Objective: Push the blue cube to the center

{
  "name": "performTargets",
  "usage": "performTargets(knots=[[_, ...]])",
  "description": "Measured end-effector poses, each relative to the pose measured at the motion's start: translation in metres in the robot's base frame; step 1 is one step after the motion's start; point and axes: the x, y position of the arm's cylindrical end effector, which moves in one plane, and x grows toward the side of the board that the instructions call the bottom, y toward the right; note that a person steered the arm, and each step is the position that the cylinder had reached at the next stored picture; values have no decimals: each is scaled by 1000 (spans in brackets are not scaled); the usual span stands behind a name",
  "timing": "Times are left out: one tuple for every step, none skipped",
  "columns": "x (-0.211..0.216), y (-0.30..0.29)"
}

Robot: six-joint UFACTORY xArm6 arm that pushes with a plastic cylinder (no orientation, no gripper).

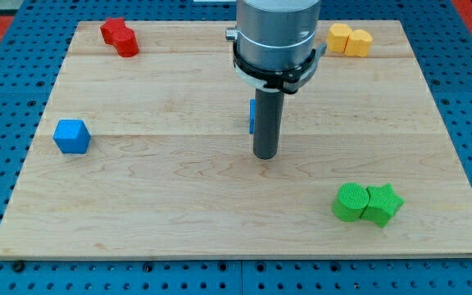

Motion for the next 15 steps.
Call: performTargets(knots=[[-53,47],[-63,20],[-39,-48],[-9,-22],[46,-102],[60,-262],[46,-345],[-6,-323],[-32,-254],[-37,-165],[-20,-144],[34,-185],[9,-165],[-11,-90],[-22,-53]])
